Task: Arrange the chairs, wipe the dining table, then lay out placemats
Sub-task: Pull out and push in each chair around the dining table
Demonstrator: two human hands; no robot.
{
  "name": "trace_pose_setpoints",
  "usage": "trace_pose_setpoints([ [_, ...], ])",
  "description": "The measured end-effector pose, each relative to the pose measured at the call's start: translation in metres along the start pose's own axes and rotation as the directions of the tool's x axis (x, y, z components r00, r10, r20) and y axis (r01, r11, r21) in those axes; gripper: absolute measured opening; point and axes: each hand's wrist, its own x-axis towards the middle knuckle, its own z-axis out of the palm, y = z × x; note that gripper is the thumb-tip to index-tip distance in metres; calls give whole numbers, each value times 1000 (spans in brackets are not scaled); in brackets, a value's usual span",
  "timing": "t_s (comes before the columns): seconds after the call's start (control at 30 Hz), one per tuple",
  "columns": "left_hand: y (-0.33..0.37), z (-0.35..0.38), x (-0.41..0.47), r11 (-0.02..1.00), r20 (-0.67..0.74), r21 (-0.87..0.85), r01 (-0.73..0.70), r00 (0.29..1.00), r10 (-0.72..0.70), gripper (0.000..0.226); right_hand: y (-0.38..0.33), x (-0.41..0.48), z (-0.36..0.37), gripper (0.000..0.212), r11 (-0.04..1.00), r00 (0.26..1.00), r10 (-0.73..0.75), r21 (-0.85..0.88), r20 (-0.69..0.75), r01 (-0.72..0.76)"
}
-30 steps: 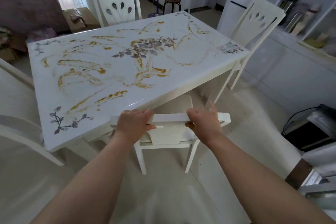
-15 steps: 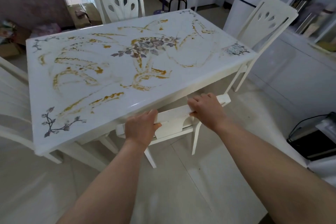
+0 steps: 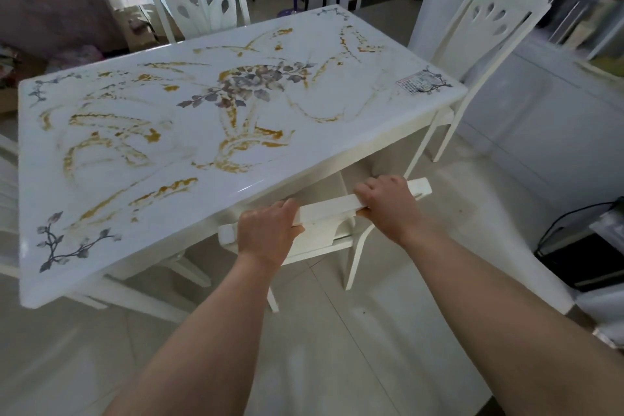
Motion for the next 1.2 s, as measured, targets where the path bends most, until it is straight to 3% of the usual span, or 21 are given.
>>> trace_pose_setpoints([
  [0.2,19,0,14,998,10,-56,27,1000,-27,50,22,5,1,44,1000,999,-12,-26,46,13],
  [0.37,28,-3,17,999,14,12,43,999,-44,45,32,10,2,42,999,996,-41,-32,79,44],
  [0.53,31,-14,19,995,162,-34,94,983,-87,33,33,8,6,46,999,997,-31,-10,69,32],
  [0.7,32,-21,24,979,304,-96,178,942,-141,35,32,6,-8,28,998,988,-69,1,137,69],
  [0.8,32,-32,27,950,393,-187,248,906,-159,49,40,0,-23,34,991,988,-85,110,129,71],
  [0.93,34,-44,48,794,498,-464,392,857,-132,60,59,-4,-52,52,980,983,-9,196,184,-28],
  [1.0,42,-56,77,726,442,-586,359,893,-84,55,78,-2,-66,56,975,980,49,203,194,-89],
  [1.2,78,-82,174,682,315,-705,192,947,59,43,145,21,-105,53,916,934,298,218,195,-338],
])
